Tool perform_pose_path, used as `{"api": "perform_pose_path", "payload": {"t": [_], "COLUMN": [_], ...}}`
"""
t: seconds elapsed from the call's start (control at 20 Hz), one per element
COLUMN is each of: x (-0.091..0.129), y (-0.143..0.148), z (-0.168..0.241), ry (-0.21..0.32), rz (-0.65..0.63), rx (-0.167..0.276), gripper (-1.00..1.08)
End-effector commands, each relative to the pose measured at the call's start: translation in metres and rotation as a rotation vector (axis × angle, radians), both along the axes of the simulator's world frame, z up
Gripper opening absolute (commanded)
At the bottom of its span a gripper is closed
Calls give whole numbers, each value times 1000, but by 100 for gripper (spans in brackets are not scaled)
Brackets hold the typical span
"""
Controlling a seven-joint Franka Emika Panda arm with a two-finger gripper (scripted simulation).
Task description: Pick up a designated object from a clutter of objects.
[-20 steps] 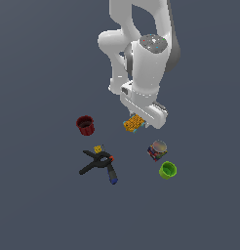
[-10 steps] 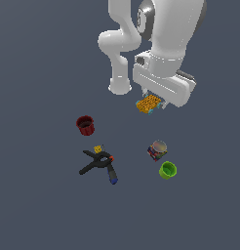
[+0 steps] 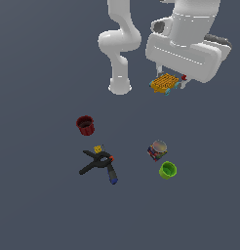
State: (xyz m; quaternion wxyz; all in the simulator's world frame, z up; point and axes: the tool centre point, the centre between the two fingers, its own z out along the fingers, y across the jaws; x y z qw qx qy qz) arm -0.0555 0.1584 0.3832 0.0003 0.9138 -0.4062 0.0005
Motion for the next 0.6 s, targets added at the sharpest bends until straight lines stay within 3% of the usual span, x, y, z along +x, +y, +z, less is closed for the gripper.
{"api": "perform_pose_path", "payload": {"t": [0.0,0.55], "x": [0,1], "y": [6,14], "z": [13,30], "ry": [1,1], "rz": [-1,-1], "rx": [0,1], "gripper": [-100,-100]}}
